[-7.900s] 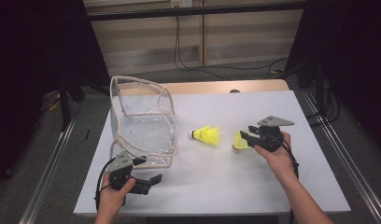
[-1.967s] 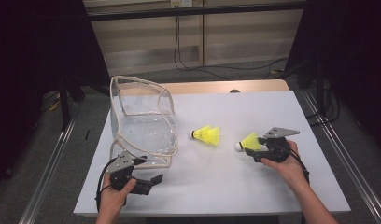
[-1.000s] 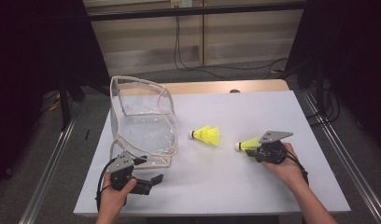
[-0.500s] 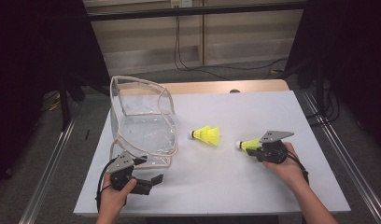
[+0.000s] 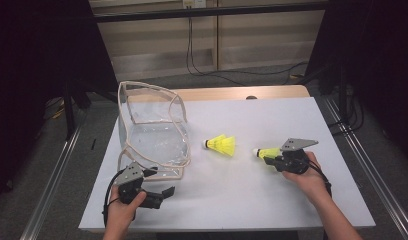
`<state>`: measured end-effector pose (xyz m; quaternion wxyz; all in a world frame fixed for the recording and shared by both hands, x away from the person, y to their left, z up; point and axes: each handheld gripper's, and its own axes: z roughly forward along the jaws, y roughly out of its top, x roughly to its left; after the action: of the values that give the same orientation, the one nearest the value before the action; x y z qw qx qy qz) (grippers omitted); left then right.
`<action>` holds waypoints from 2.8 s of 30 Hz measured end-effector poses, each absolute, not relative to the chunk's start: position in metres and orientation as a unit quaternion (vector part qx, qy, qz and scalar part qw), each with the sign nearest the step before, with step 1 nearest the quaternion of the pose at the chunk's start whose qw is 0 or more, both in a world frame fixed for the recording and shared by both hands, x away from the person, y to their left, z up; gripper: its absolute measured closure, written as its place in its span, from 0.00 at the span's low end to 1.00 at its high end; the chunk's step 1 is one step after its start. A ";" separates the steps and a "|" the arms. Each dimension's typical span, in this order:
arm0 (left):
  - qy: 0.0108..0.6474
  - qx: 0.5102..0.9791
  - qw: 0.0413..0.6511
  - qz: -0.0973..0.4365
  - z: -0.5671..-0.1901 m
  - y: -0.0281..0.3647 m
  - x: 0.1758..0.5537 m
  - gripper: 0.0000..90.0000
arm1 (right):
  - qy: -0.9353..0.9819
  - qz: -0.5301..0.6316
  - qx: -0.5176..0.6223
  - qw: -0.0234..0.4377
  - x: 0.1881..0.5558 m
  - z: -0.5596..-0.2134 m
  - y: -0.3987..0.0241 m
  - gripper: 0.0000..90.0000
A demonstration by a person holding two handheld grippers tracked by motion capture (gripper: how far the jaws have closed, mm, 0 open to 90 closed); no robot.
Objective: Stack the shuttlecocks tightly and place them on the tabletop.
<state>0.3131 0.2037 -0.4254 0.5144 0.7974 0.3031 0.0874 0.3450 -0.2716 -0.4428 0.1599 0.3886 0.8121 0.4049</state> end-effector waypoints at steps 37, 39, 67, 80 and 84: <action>0.304 0.797 0.514 0.088 -0.425 0.205 0.313 0.04 | 0.815 0.411 0.374 0.163 0.353 -0.436 -0.255 0.98; 0.304 0.797 0.515 0.087 -0.425 0.205 0.313 0.04 | 0.814 0.413 0.374 0.162 0.354 -0.435 -0.254 0.98; 0.305 0.798 0.512 0.088 -0.426 0.205 0.314 0.04 | 0.816 0.419 0.364 0.160 0.361 -0.433 -0.243 0.98; 0.307 0.796 0.513 0.088 -0.426 0.206 0.314 0.04 | 0.815 0.424 0.362 0.157 0.365 -0.433 -0.235 0.98; 0.306 0.798 0.512 0.087 -0.426 0.205 0.314 0.04 | 0.815 0.426 0.362 0.156 0.366 -0.433 -0.234 0.98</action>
<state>0.3142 0.2052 -0.4257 0.5120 0.7980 0.3058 0.0872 0.3658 -0.2337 -0.4328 0.1564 0.3617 0.8146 0.4257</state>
